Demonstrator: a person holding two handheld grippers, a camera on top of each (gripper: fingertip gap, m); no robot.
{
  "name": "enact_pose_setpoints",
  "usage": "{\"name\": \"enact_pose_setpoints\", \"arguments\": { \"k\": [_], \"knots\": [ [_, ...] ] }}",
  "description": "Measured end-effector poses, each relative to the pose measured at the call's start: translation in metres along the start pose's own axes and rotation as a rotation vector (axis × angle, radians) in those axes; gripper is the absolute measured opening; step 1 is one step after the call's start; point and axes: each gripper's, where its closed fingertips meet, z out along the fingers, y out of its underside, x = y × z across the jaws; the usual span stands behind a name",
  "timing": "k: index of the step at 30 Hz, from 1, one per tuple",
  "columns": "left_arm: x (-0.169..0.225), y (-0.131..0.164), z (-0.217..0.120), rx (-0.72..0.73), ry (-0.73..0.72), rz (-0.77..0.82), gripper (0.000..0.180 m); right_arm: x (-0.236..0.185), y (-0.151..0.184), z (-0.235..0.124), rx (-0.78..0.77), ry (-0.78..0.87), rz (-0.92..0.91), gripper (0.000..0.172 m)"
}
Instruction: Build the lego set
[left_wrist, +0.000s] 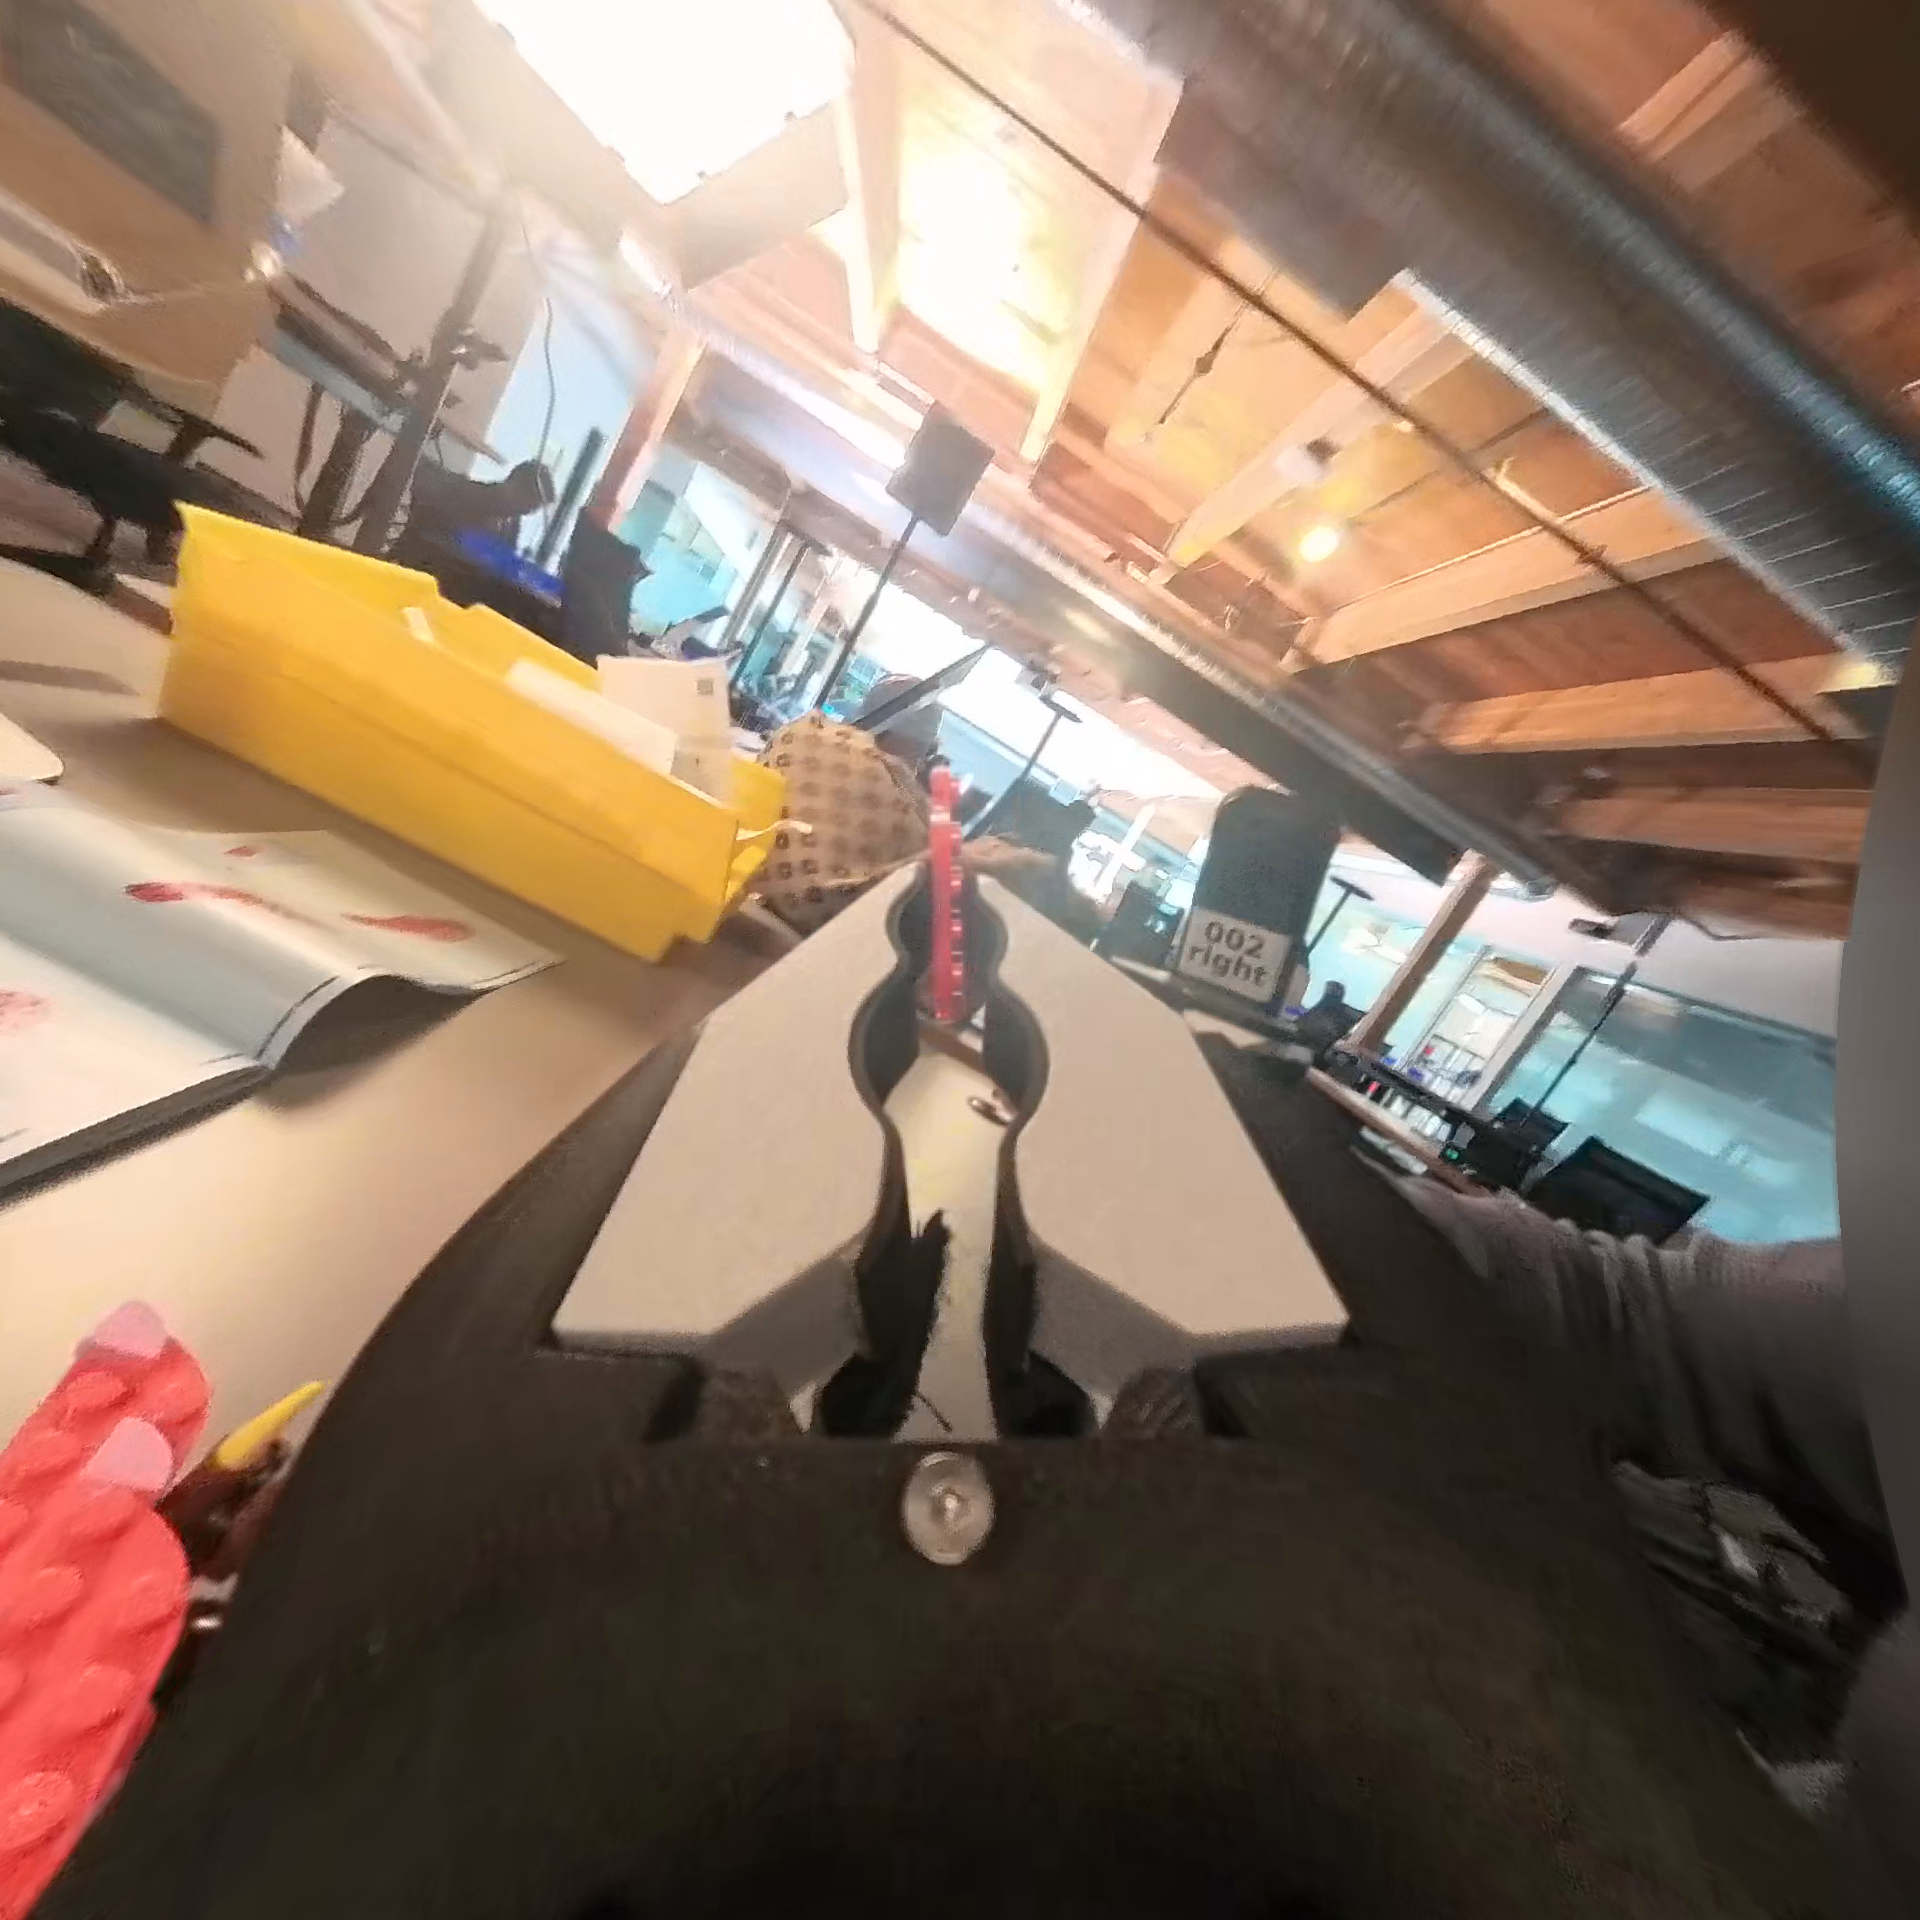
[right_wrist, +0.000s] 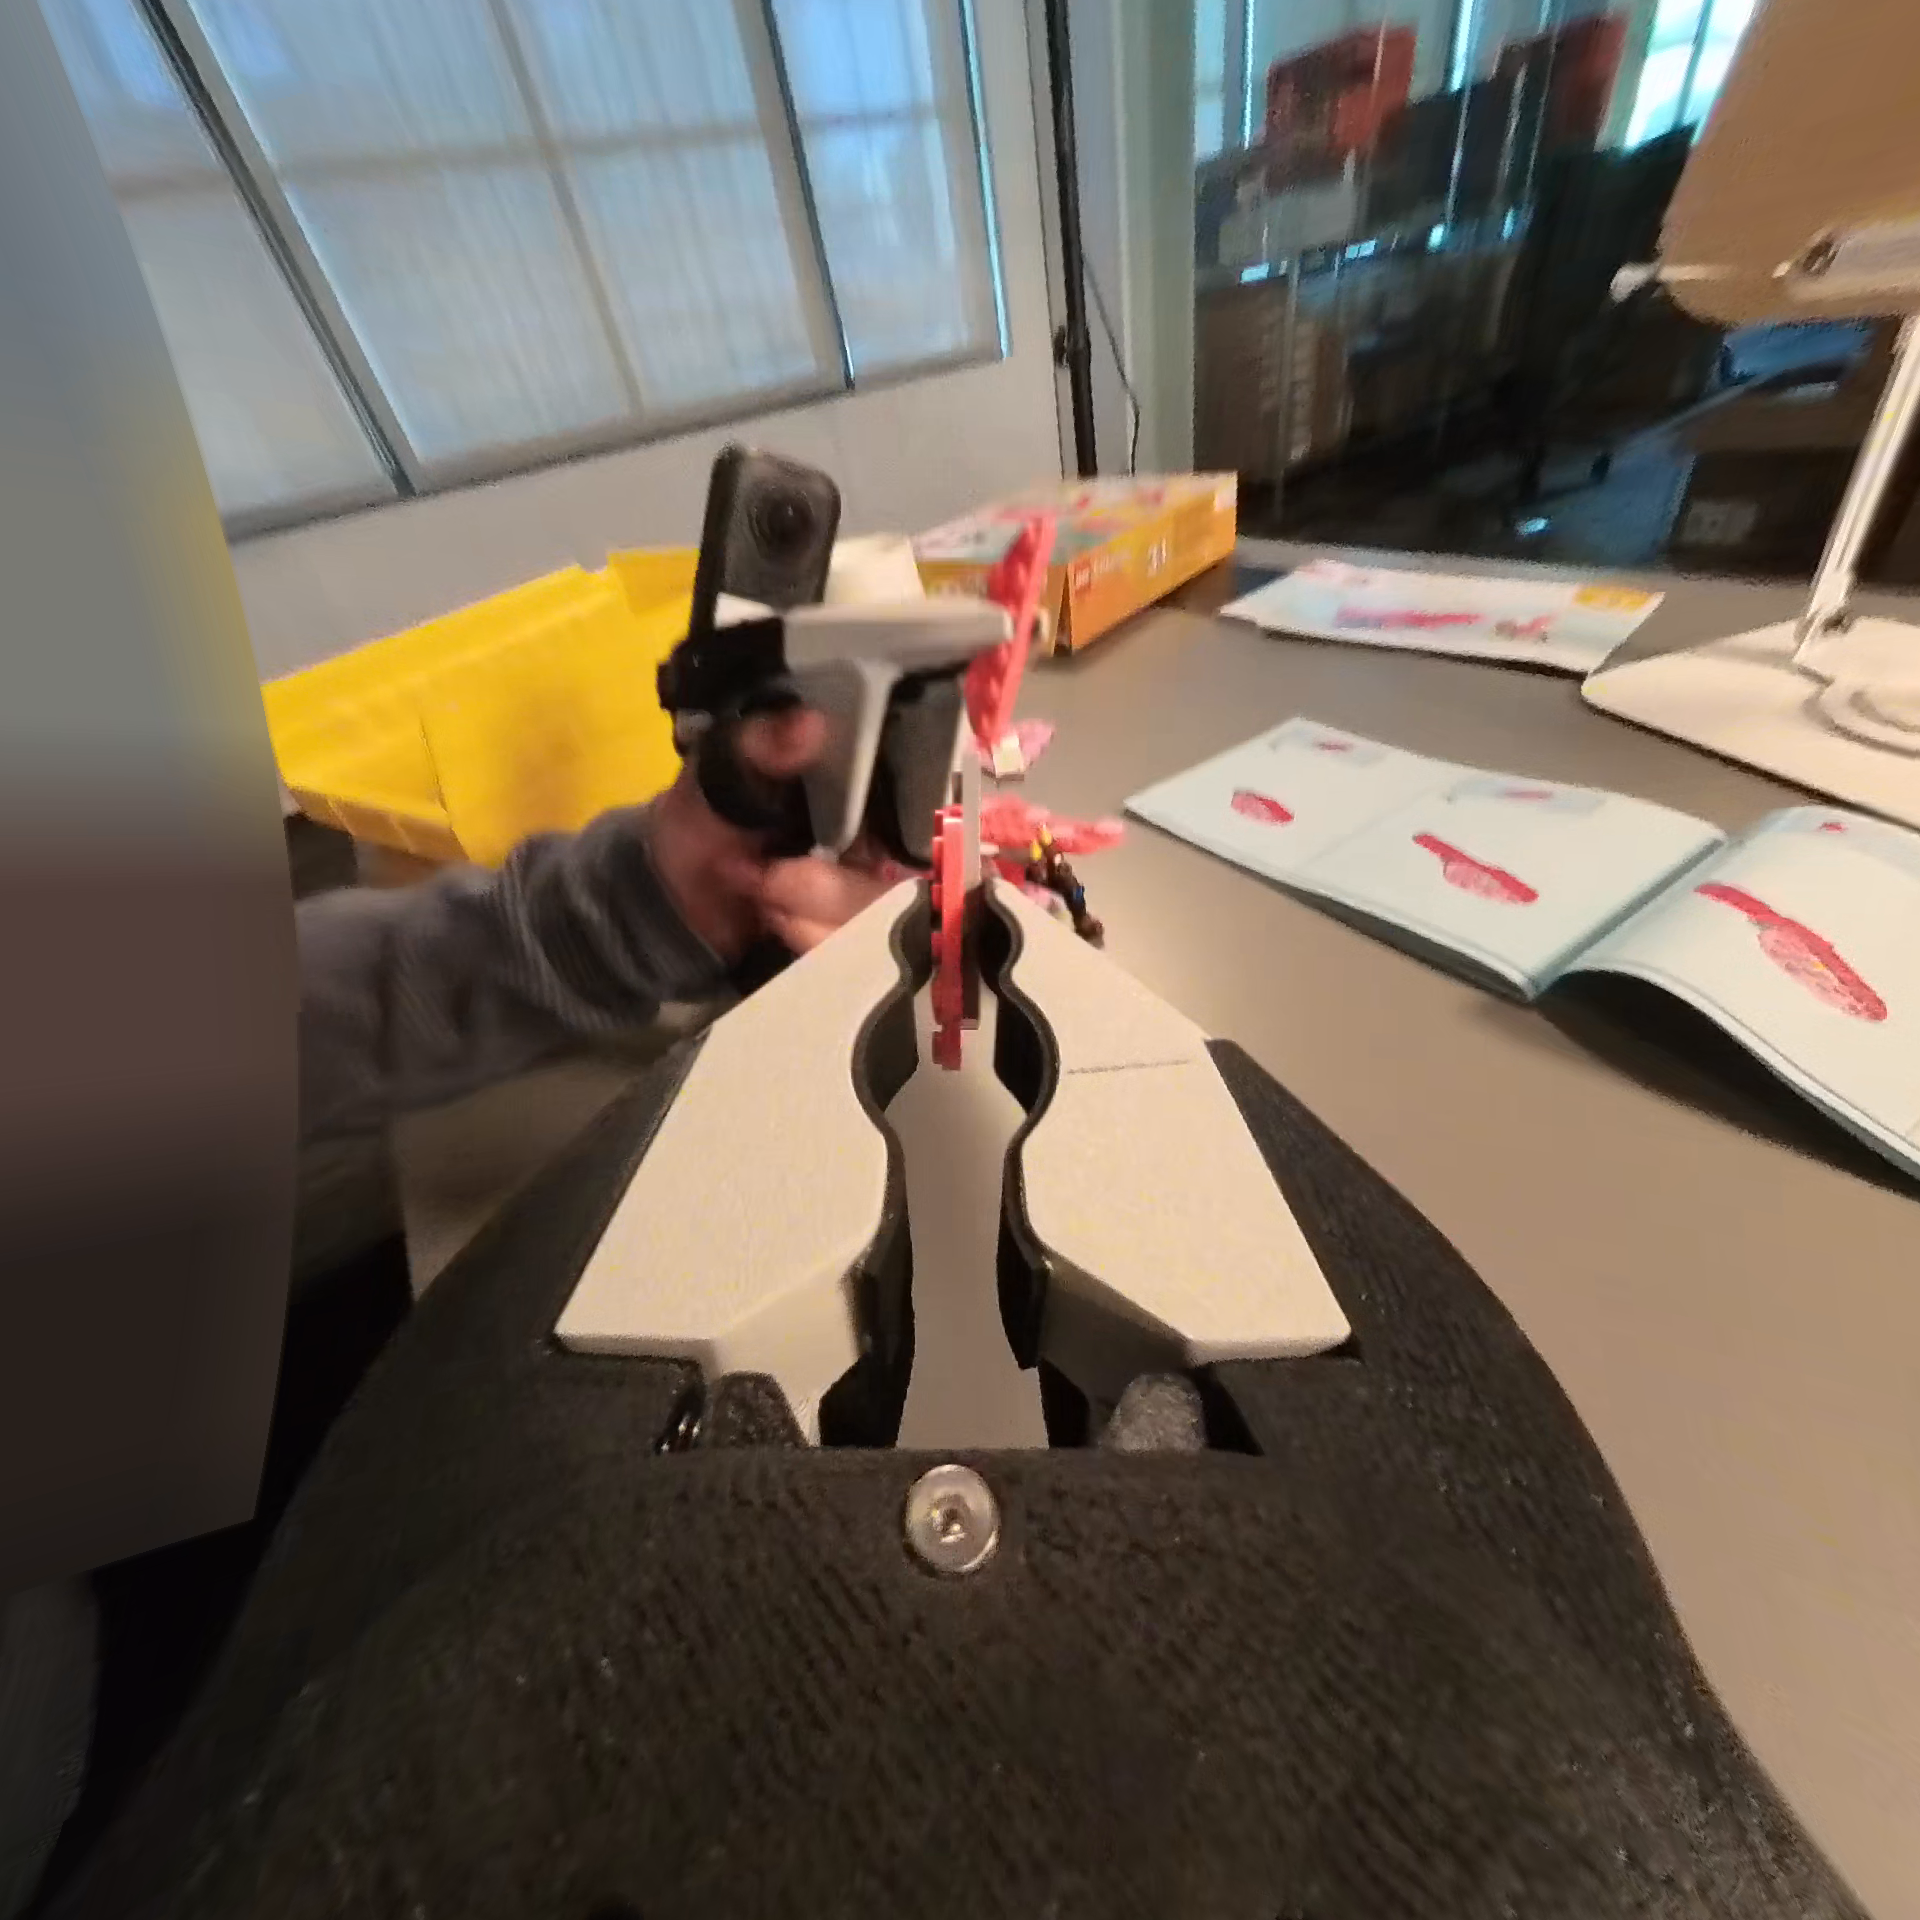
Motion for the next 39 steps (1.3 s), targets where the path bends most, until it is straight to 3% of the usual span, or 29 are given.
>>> {"name": "enact_pose_setpoints", "arguments": {
  "k": [6, 15, 25, 28, 32, 36, 39],
  "knots": [
    [-0.005, 0.033, 0.013, -0.154, -0.100, 0.140, 0.003, -0.013, -0.008, 0.011, 0.058, 0.027, -0.099, 0.005],
    [-0.006, 0.022, 0.011, -0.081, -0.227, 0.339, 0.003, -0.019, 0.004, 0.028, 0.006, 0.146, -0.396, 0.005],
    [-0.009, 0.029, 0.012, -0.152, -0.268, 0.454, 0.003, -0.007, 0.020, 0.030, -0.101, 0.169, -0.407, 0.005],
    [-0.020, 0.033, 0.009, -0.211, -0.323, 0.527, 0.003, -0.006, 0.032, 0.032, -0.174, 0.119, -0.333, 0.005],
    [-0.007, 0.014, 0.003, -0.108, -0.191, 0.385, 0.003, 0.002, 0.028, 0.029, -0.168, 0.068, -0.219, 0.005],
    [0.035, -0.004, -0.008, -0.038, 0.165, 0.182, 0.003, 0.011, 0.016, 0.033, -0.150, 0.017, -0.154, 0.005],
    [0.045, -0.019, -0.020, 0.001, 0.220, 0.193, 0.003, 0.005, 0.005, 0.046, -0.130, -0.067, -0.161, 0.005]
  ]
}}
